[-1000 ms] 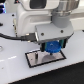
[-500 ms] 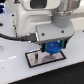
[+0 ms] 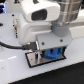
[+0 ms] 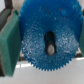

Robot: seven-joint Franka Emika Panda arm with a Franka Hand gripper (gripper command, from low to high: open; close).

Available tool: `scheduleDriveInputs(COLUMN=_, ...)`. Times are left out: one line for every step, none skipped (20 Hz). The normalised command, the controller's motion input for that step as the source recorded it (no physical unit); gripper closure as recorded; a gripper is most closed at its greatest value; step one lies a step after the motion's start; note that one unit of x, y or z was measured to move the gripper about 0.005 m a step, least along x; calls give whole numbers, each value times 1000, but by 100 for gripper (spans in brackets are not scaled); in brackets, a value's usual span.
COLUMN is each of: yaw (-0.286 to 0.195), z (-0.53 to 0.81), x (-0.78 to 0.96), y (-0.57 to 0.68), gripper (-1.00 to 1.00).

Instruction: Insert the blue gear onto the right peg, followed by the red gear

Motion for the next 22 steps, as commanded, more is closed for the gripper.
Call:
scheduleDriveInputs(yaw=0, z=-148, x=56, y=-2, gripper=100)
scheduleDriveInputs(yaw=0, z=-39, x=28, y=-1, gripper=100)
scheduleDriveInputs(yaw=0, z=32, x=-3, y=47, gripper=-100)
scheduleDriveInputs(yaw=0, z=32, x=1, y=69, gripper=-100)
scheduleDriveInputs(yaw=0, z=126, x=-6, y=97, gripper=-100)
scheduleDriveInputs(yaw=0, z=255, x=-14, y=111, gripper=-100)
scheduleDriveInputs(yaw=0, z=368, x=-28, y=122, gripper=-100)
scheduleDriveInputs(yaw=0, z=457, x=-15, y=140, gripper=-100)
scheduleDriveInputs(yaw=0, z=452, x=0, y=121, gripper=-100)
scheduleDriveInputs(yaw=0, z=426, x=-187, y=110, gripper=-100)
scheduleDriveInputs(yaw=0, z=466, x=-208, y=94, gripper=-100)
scheduleDriveInputs(yaw=0, z=456, x=-224, y=72, gripper=-100)
scheduleDriveInputs(yaw=0, z=440, x=-266, y=76, gripper=-100)
scheduleDriveInputs(yaw=0, z=449, x=-294, y=143, gripper=-100)
scheduleDriveInputs(yaw=0, z=436, x=-342, y=166, gripper=-100)
scheduleDriveInputs(yaw=0, z=412, x=-403, y=163, gripper=-100)
scheduleDriveInputs(yaw=0, z=321, x=-449, y=181, gripper=-100)
scheduleDriveInputs(yaw=0, z=217, x=-507, y=129, gripper=-100)
scheduleDriveInputs(yaw=0, z=185, x=-485, y=137, gripper=-100)
scheduleDriveInputs(yaw=0, z=131, x=-485, y=101, gripper=-100)
scheduleDriveInputs(yaw=0, z=111, x=-537, y=62, gripper=-100)
scheduleDriveInputs(yaw=0, z=78, x=-608, y=29, gripper=-100)
